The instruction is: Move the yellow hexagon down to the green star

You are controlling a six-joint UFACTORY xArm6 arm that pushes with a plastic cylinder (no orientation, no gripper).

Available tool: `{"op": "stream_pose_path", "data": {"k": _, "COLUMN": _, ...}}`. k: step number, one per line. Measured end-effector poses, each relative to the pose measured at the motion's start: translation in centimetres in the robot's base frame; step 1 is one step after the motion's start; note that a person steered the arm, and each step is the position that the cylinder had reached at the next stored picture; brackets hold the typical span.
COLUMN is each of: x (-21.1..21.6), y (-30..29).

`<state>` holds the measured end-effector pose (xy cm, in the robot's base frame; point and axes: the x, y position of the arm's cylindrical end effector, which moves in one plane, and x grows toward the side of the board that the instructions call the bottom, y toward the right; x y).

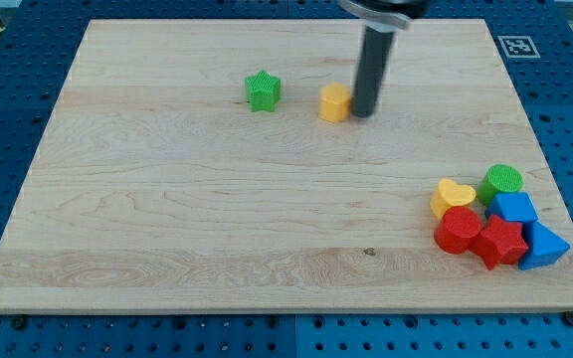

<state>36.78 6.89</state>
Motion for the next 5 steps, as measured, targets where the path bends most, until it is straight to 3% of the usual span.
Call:
{"op": "stream_pose_path", "data": {"k": 3, "x": -3.2, "y": -17.0}}
{"op": "stream_pose_path", "data": {"k": 5, "x": -4.5, "y": -24.9}}
